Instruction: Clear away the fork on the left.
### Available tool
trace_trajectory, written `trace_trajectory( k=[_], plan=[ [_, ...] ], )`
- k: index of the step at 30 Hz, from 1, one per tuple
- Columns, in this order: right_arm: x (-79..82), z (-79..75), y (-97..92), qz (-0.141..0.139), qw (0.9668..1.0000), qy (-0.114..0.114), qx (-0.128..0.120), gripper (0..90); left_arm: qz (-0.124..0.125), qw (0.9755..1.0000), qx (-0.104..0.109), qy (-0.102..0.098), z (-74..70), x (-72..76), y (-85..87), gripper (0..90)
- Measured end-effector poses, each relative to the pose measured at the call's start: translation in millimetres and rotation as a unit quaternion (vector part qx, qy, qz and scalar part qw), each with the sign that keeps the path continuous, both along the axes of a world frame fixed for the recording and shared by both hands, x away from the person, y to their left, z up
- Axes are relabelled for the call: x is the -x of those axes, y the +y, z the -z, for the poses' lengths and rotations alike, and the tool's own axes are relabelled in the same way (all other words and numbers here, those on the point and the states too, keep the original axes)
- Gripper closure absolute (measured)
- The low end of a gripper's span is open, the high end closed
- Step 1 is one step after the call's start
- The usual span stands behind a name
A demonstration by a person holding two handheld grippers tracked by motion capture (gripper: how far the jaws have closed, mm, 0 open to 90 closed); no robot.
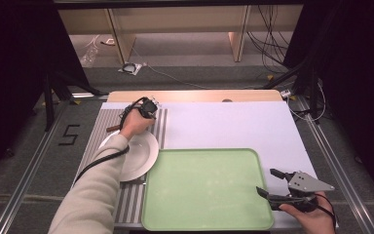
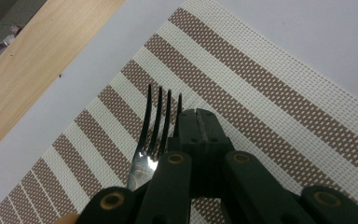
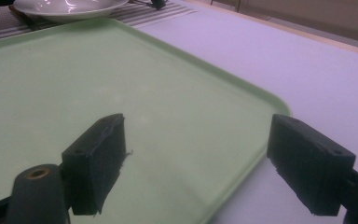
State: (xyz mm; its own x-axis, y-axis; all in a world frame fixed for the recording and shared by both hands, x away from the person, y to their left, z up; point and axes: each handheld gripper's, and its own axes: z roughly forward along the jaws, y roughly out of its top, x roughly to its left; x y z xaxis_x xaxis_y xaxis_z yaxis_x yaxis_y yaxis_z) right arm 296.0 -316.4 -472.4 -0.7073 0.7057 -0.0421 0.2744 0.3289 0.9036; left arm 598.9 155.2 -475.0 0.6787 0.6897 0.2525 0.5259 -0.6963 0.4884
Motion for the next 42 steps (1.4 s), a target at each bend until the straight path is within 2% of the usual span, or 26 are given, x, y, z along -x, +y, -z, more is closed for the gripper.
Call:
trace_trajectory(
  k=[6, 9, 10, 11, 12, 13, 14, 15, 16, 17, 19, 27, 32, 38, 42],
  plan=[
    [0.3, 0.0, 0.2, 0.0, 1.0, 0.001, 0.0, 20.6, 0.009, 1.0, 0.003, 0.002, -1.7, 1.6, 1.8, 89.8],
    [0.4, 0.1, -0.1, 0.0, 1.0, 0.002, 0.0, 20.6, 0.023, 0.9997, 0.002, -0.008, -11.1, 8.8, 10.2, 89.6],
    [0.4, 0.1, -0.1, 0.0, 1.0, 0.002, 0.0, 20.6, 0.024, 0.9996, 0.002, -0.012, -15.2, 11.0, 15.7, 89.6],
    [-0.1, 0.6, 0.1, -0.002, 1.0, 0.004, 0.001, 20.6, 0.024, 0.9996, -0.003, -0.015, -22.7, 13.1, 31.3, 86.0],
    [-0.1, 0.6, 0.1, -0.002, 1.0, 0.004, 0.001, 20.6, 0.024, 0.9996, -0.003, -0.015, -22.7, 13.1, 31.3, 82.8],
    [0.0, 0.6, 0.7, -0.002, 1.0, 0.004, 0.001, 20.6, 0.029, 0.9994, -0.014, -0.008, -26.2, 12.5, 49.4, 78.6],
    [0.0, 0.6, 0.7, -0.002, 1.0, 0.004, 0.001, 20.6, 0.029, 0.9994, -0.014, -0.008, -26.2, 12.5, 49.4, 76.1],
    [0.2, 0.4, 1.3, -0.003, 1.0, 0.005, 0.002, 20.6, 0.033, 0.9992, -0.023, -0.003, -26.6, 11.5, 58.4, 70.7],
    [0.2, 0.4, 1.3, -0.003, 1.0, 0.005, 0.002, 20.6, 0.034, 0.999, -0.029, 0.004, -25.9, 10.7, 66.4, 70.7],
    [-0.1, 0.6, 1.7, -0.003, 1.0, 0.005, 0.004, 20.6, 0.031, 0.999, -0.031, 0.01, -24.8, 10.3, 73.4, 66.2],
    [-0.5, 1.2, 2.3, -0.003, 1.0, 0.005, 0.004, 20.6, 0.03, 0.9987, -0.033, 0.023, -20.3, 10.1, 88.9, 62.8],
    [-0.6, 1.1, 2.4, -0.003, 1.0, 0.006, 0.006, 20.6, 0.026, 0.9978, -0.042, 0.045, -7.7, 9.8, 98.5, 64.5],
    [-0.6, 1.2, 2.3, -0.003, 1.0, 0.006, 0.005, 20.6, 0.029, 0.9976, -0.04, 0.049, -7.7, 9.1, 98.2, 69.3],
    [0.1, 0.5, 2.3, -0.004, 0.9999, 0.009, 0.01, 20.5, 0.028, 0.9963, -0.05, 0.064, -8.8, 6.1, 95.0, 70.3],
    [0.3, 0.3, 2.3, -0.005, 0.9999, 0.007, 0.009, 20.6, 0.027, 0.9951, -0.062, 0.072, -9.3, 5.2, 90.1, 75.0]
  ],
)
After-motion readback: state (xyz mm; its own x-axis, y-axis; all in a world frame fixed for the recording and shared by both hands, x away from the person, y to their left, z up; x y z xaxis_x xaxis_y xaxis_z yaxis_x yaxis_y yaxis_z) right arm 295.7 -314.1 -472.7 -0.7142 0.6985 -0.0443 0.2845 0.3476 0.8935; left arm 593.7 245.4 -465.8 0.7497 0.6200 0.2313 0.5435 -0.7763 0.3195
